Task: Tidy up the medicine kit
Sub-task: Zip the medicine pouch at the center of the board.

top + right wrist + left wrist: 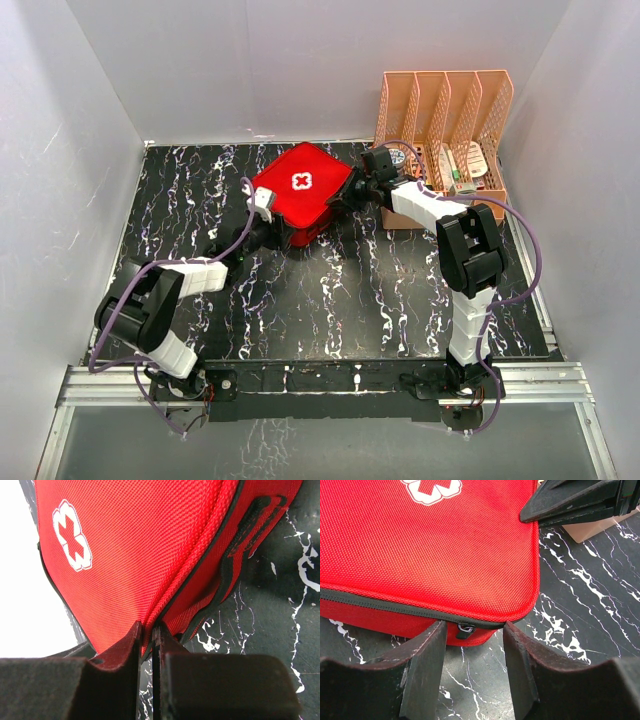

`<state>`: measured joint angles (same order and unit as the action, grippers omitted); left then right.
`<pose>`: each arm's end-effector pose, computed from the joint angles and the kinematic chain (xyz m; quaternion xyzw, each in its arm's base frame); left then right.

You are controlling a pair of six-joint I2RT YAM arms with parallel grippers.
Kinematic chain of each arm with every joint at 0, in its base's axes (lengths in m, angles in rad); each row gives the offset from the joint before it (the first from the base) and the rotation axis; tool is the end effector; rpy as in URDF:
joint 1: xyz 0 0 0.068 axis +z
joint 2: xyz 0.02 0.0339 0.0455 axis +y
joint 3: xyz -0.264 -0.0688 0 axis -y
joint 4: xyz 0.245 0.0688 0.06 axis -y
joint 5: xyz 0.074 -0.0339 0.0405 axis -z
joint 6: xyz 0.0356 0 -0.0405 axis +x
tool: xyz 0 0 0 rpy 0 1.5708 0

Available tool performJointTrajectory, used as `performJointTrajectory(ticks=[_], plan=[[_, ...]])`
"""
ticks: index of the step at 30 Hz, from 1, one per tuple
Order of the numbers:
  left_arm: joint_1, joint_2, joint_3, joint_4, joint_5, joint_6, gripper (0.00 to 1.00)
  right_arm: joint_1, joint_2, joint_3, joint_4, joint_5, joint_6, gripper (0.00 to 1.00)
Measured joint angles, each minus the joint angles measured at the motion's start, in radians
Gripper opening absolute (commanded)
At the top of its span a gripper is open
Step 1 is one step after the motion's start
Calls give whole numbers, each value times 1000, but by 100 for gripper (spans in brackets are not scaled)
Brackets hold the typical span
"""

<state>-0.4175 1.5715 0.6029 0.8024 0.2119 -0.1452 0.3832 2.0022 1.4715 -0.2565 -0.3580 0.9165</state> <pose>0.2856 -0.1349 0.1916 0.1707 0.7428 -0.2559 0.5947 0.4107 0.1790 0.2050 0.1741 0.8952 0.3584 0.1996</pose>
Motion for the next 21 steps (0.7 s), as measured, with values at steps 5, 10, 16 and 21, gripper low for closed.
performJointTrajectory(ticks=[5,10,16,21], plan=[[-1,11,-7,30,7,15,43,-2,0,0,2,5,0,0],[-2,11,-29,49,8,43,44,-2,0,0,0,0,0,0],[-2,11,-57,51,8,66,44,-1,1,0,-3,-11,0,0],[-2,31,-53,82,5,69,44,-1,3,6,-9,-11,-1,0]])
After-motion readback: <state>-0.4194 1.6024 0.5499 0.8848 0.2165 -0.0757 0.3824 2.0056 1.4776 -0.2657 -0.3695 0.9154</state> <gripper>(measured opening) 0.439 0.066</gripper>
